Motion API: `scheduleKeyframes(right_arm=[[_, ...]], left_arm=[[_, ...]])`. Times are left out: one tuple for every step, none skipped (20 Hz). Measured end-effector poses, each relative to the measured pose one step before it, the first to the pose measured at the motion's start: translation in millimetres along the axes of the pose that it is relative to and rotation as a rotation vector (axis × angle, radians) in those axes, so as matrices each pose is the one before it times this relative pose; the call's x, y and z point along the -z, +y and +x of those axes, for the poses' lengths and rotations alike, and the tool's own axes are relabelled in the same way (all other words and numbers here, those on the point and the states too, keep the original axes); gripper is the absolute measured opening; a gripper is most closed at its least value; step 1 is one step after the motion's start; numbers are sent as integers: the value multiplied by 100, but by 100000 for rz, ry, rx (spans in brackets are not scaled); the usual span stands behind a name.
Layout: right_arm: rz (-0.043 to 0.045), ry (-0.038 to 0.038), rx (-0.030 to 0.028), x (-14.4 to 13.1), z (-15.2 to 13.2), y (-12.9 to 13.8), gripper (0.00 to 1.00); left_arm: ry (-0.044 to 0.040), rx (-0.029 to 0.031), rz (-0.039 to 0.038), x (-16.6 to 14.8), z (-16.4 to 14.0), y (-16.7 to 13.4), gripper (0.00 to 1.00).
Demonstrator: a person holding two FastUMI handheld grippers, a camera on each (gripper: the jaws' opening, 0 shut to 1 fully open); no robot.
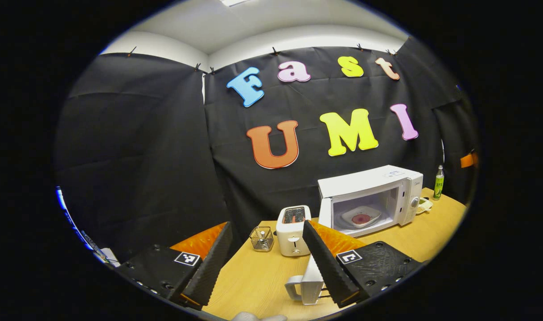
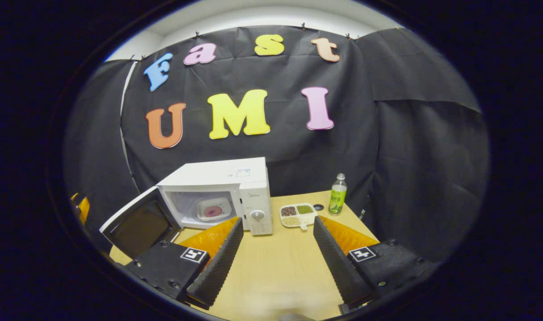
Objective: Open the microwave oven with the left hand, put the food in, and close the microwave oven.
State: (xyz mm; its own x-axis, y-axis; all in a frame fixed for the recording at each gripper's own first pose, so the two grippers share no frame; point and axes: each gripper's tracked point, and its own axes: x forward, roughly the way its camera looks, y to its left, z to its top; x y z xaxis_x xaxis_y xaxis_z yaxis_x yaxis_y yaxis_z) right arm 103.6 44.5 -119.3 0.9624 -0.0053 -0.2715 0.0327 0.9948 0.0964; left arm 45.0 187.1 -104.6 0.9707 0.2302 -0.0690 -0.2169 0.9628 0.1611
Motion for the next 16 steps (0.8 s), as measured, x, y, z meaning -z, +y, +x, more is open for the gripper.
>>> scheduleKeyframes(right_arm=[[11, 181, 723, -63, -543, -396, 100], [-1062, 194, 301, 67, -371, -259, 100], [-1198, 750, 375, 296, -241, -169, 100], [-338, 893, -24, 242, -279, -18, 100], [834, 762, -270, 215, -274, 173, 100], [1103, 823, -788, 262, -196, 260, 92], [839, 1401, -1382, 354, -155, 404, 92], [393, 1461, -1028, 377, -144, 270, 92], [306, 458, -805, 128, -161, 191, 92], [257, 486, -200, -2, -145, 74, 92], [549, -1, -100, 146, -197, 98, 100], [822, -220, -902, -125, -195, 389, 92], [637, -37, -205, -42, -246, 189, 92], [378, 129, -172, 26, -285, 0, 100], [128, 16, -180, 13, -87, -9, 100], [-20, 88, 382, 36, -205, -174, 100]], left_arm=[[311, 611, -423, 396, 76, -70, 95], [765, 190, -765, 461, 110, -163, 94], [404, 48, -1334, 288, 89, 141, 92], [982, 189, -1833, 411, 142, -7, 75], [1339, 1646, -1513, 549, -184, -459, 69], [-200, 1262, -821, 276, -148, -270, 60], [-775, -1256, 369, 183, -6, 406, 57], [470, -685, 504, 646, 303, 486, 48], [2351, -849, -370, 1225, 101, 343, 39], [2225, -1351, -701, 975, 238, 548, 15], [2171, 1428, -1839, 797, -164, 534, 7], [520, 1135, -1075, 575, 10, 213, 1], [2291, 296, -480, 1031, 531, -1, 0], [1408, 561, 715, 763, 358, 165, 0], [-46, 556, 1487, 411, 222, 134, 0], [762, 26, 1578, 588, 531, 35, 0]])
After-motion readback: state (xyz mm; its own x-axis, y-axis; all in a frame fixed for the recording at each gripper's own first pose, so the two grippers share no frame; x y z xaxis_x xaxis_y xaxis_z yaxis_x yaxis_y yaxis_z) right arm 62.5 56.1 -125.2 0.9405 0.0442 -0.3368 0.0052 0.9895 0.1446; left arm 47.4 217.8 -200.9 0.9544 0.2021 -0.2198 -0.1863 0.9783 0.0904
